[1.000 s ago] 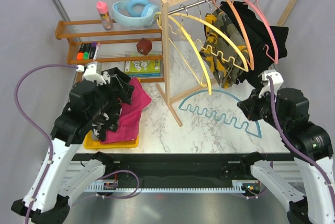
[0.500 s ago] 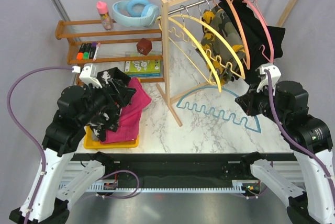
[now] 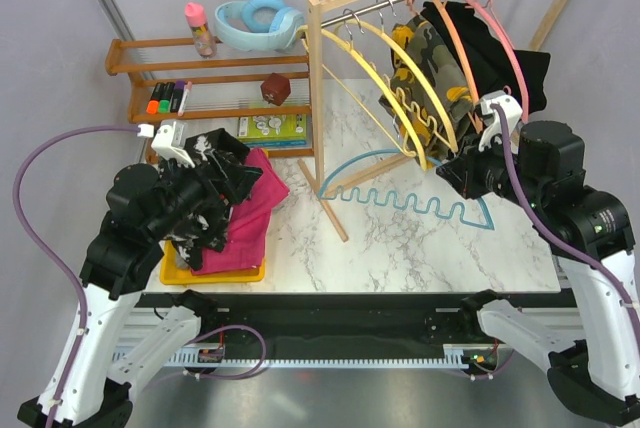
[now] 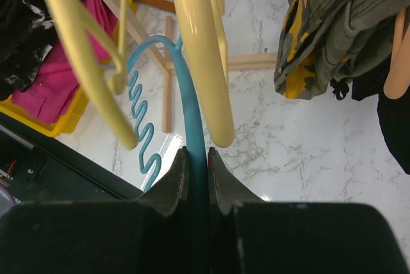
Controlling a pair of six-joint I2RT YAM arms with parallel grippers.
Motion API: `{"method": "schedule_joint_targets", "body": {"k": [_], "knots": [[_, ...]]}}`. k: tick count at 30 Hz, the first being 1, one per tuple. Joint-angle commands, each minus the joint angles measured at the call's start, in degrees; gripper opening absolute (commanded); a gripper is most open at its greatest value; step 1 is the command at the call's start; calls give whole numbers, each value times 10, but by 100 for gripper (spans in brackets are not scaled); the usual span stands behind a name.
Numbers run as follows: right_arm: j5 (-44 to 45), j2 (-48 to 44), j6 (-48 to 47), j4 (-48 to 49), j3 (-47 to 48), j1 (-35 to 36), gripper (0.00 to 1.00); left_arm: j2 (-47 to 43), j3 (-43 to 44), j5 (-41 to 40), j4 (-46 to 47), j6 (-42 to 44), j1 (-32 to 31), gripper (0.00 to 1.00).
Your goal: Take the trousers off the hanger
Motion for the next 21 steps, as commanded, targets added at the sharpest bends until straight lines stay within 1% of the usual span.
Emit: {"method": "schedule_joint_targets", "body": {"k": [1,8,9,10,14,16,19,21], "knots": [[-13,10,-9,27,47,10,0,0,3,16,24,-2,1,90],[-10,28,-13,24,82,19,0,6,4,22,30,-2,2,89],[-4,31,-11,23,86,21,0,8,5,23,30,-2,1,89],[24,31,-7,19,84,21,0,9,5,25,31,-2,2,89],[75,14,2,17,60,22,0,5,2,27,30,0,2,89],[70,5,2,20,43,21,0,3,2,26,30,2,1,89],[39,-14,6,33,16,21,0,0,2,28,30,3,1,89],[61,-23,8,31,5,21,0,-1,-1,27,30,3,2,89]]}}
